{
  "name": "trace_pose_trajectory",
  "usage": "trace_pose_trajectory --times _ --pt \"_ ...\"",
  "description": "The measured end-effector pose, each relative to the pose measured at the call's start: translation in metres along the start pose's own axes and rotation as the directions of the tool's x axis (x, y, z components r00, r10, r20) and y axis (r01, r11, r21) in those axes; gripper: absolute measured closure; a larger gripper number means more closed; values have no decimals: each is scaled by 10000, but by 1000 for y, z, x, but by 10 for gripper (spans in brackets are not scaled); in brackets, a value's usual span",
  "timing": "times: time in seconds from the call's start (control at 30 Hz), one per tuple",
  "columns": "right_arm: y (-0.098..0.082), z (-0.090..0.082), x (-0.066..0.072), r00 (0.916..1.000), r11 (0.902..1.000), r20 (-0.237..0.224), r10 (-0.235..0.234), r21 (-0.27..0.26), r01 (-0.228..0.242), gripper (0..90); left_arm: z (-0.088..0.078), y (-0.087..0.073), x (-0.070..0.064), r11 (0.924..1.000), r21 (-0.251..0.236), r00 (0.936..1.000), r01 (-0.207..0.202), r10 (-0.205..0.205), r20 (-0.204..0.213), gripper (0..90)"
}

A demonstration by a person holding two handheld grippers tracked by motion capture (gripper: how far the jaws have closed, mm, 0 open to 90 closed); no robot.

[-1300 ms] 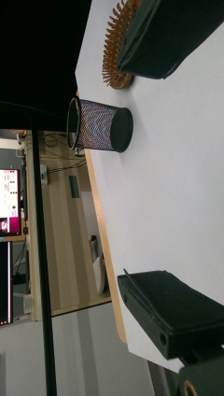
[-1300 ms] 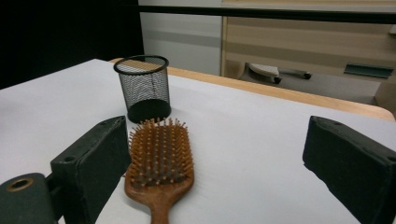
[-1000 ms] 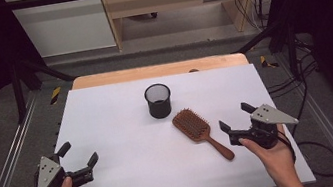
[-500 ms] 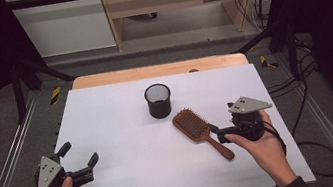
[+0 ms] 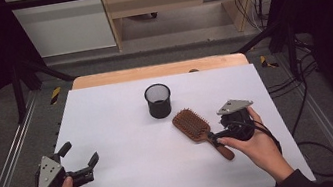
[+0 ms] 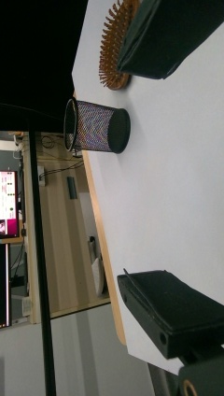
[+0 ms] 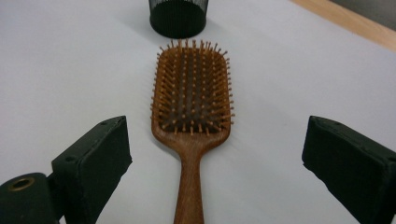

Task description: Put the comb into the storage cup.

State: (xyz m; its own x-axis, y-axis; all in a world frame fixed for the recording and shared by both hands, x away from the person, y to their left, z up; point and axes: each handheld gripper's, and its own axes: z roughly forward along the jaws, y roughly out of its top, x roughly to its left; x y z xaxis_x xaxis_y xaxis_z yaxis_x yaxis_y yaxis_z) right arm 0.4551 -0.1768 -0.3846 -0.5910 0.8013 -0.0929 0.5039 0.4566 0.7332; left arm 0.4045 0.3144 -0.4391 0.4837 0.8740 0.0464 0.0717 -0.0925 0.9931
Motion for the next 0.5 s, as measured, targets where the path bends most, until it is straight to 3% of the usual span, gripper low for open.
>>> trace_pose_trajectory --times 0.23,0.5 --pt "-5 10 1 10000 9954 -13 -40 959 41 83 0 0 0 10000 17 10000 -19 19 13 14" --pt "-11 23 3 9996 9786 -186 200 2050 -157 80 1 0 -1 9999 67 10000 -76 75 56 14"
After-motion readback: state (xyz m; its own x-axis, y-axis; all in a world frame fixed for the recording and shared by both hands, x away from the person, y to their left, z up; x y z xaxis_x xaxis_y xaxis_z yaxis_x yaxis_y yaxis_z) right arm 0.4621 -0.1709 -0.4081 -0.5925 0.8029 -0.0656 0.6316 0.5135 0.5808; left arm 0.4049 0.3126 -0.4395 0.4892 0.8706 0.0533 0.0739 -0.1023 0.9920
